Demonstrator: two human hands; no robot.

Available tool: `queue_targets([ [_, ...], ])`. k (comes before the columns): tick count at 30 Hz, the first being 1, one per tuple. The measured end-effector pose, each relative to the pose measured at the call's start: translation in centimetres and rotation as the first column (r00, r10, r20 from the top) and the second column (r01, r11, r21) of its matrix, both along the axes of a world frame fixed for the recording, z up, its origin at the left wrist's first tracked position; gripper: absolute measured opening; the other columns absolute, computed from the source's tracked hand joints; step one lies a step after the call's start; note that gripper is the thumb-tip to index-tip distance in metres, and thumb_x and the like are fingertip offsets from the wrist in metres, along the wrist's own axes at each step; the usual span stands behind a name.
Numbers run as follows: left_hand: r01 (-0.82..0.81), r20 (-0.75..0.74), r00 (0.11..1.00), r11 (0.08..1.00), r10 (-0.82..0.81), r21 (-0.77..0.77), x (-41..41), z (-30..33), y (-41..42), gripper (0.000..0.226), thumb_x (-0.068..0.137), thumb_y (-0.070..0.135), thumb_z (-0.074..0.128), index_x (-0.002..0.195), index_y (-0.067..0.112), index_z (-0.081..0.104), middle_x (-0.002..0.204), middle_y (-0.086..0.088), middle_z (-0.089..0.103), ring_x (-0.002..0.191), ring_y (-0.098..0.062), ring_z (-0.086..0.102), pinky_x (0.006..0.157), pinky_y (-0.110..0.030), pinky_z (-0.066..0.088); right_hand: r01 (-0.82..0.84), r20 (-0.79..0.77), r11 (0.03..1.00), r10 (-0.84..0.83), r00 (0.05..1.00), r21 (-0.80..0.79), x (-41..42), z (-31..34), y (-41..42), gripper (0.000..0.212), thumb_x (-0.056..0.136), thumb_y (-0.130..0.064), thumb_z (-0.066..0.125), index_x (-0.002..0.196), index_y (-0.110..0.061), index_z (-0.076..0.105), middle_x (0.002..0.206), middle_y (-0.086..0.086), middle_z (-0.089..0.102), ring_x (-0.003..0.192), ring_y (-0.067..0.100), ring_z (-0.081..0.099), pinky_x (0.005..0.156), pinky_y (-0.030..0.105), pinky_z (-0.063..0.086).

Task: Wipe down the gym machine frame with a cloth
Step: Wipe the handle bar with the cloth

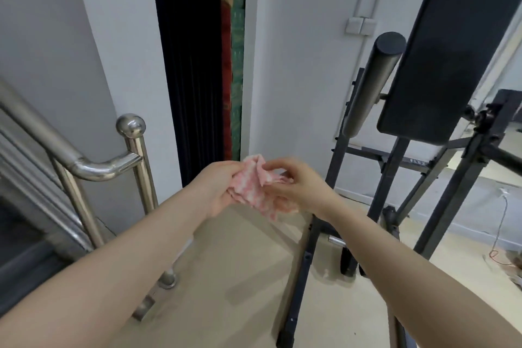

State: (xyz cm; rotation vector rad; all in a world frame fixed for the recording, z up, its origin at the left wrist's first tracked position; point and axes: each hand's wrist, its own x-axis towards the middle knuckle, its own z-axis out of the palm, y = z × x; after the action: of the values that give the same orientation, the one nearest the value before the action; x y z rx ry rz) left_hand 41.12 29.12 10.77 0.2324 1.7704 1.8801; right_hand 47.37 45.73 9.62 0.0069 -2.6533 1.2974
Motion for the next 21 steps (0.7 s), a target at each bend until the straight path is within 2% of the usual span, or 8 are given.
queue_targets([
  [3, 0.101, 0.004, 0.995, 0.987, -0.102, 0.122, 3.9, 0.9, 1.9, 0.037, 0.092, 0.026, 0.048, 0.102, -0.007, 0.062, 0.103, -0.020, 0.066, 0.085, -0.027, 0.063, 0.072, -0.032, 0.052, -0.032, -0.068, 0.995, 0.025, 0.997, -0.091, 2.1, -1.8, 0.6, 0.054, 0.079, -0.031, 0.077, 0.128, -0.021, 0.056, 0.116, -0.005, 0.054, 0.095, -0.003, 0.056, 0.073, 0.009, 0.047],
  [5, 0.193, -0.027, 0.981, 0.967, -0.191, 0.166, 6.1, 0.7, 3.5, 0.056, 0.094, 0.034, 0.039, 0.114, -0.017, 0.052, 0.114, -0.026, 0.059, 0.096, -0.029, 0.060, 0.076, -0.030, 0.052, -0.010, -0.126, 0.992, -0.006, 0.992, -0.128, 3.8, -3.2, 1.5, 0.066, 0.070, -0.043, 0.079, 0.129, -0.025, 0.055, 0.117, -0.008, 0.056, 0.105, 0.005, 0.056, 0.083, 0.021, 0.050],
  [7, 0.253, -0.056, 0.967, 0.957, -0.248, 0.139, 8.0, 0.2, 5.1, 0.062, 0.099, 0.039, 0.030, 0.119, -0.017, 0.049, 0.116, -0.022, 0.060, 0.101, -0.022, 0.064, 0.083, -0.027, 0.053, 0.037, -0.201, 0.989, -0.065, 0.977, -0.142, 5.9, -4.0, 2.4, 0.055, 0.073, -0.039, 0.076, 0.123, -0.030, 0.055, 0.117, -0.013, 0.059, 0.109, 0.008, 0.056, 0.089, 0.026, 0.048],
  [9, 0.301, -0.112, 0.950, 0.951, -0.292, 0.066, 9.1, -0.1, 6.6, 0.058, 0.099, 0.043, 0.026, 0.118, 0.001, 0.061, 0.120, -0.008, 0.065, 0.113, -0.014, 0.060, 0.102, -0.031, 0.041, 0.067, -0.252, 0.973, -0.123, 0.960, -0.219, 7.6, -3.8, 4.0, 0.034, 0.088, -0.020, 0.067, 0.117, -0.034, 0.055, 0.106, -0.013, 0.064, 0.093, 0.001, 0.062, 0.078, 0.019, 0.049],
  [11, 0.333, -0.216, 0.916, 0.941, -0.340, -0.065, 10.2, 0.2, 8.1, 0.050, 0.100, 0.044, 0.024, 0.114, 0.023, 0.067, 0.121, 0.007, 0.065, 0.120, -0.006, 0.053, 0.108, -0.031, 0.030, 0.058, -0.246, 0.958, -0.131, 0.960, -0.282, 8.8, -3.0, 6.3, 0.025, 0.096, -0.014, 0.056, 0.115, -0.030, 0.060, 0.094, -0.014, 0.068, 0.078, -0.003, 0.063, 0.067, 0.012, 0.048],
  [14, 0.139, -0.384, 0.896, 0.963, -0.222, -0.232, 10.7, 0.9, 10.6, 0.034, 0.100, 0.032, 0.037, 0.108, 0.023, 0.069, 0.105, 0.012, 0.068, 0.108, -0.005, 0.058, 0.093, -0.020, 0.041, 0.078, -0.216, 0.908, -0.181, 0.959, -0.411, 9.0, -2.4, 10.4, 0.017, 0.097, -0.012, 0.054, 0.101, -0.024, 0.066, 0.079, -0.015, 0.071, 0.070, -0.004, 0.065, 0.058, 0.010, 0.047],
  [17, -0.072, -0.507, 0.860, 0.967, -0.063, -0.243, 9.6, 0.9, 13.8, 0.021, 0.098, 0.019, 0.047, 0.114, 0.019, 0.061, 0.098, 0.002, 0.063, 0.085, -0.008, 0.061, 0.081, -0.025, 0.049, 0.196, -0.174, 0.785, -0.359, 0.917, -0.587, 7.4, -2.4, 14.8, 0.019, 0.098, -0.015, 0.051, 0.090, -0.020, 0.068, 0.070, -0.005, 0.069, 0.054, 0.000, 0.063, 0.044, 0.013, 0.045],
  [21, -0.206, -0.607, 0.793, 0.961, 0.055, -0.183, 5.8, 2.0, 20.3, 0.044, 0.095, 0.023, 0.053, 0.137, 0.030, 0.040, 0.109, 0.012, 0.061, 0.094, -0.008, 0.063, 0.085, -0.027, 0.052, 0.243, -0.177, 0.701, -0.469, 0.865, -0.670, 1.5, -1.6, 22.4, 0.021, 0.099, -0.030, 0.050, 0.096, -0.028, 0.070, 0.098, -0.006, 0.073, 0.080, 0.009, 0.071, 0.053, 0.028, 0.056],
])
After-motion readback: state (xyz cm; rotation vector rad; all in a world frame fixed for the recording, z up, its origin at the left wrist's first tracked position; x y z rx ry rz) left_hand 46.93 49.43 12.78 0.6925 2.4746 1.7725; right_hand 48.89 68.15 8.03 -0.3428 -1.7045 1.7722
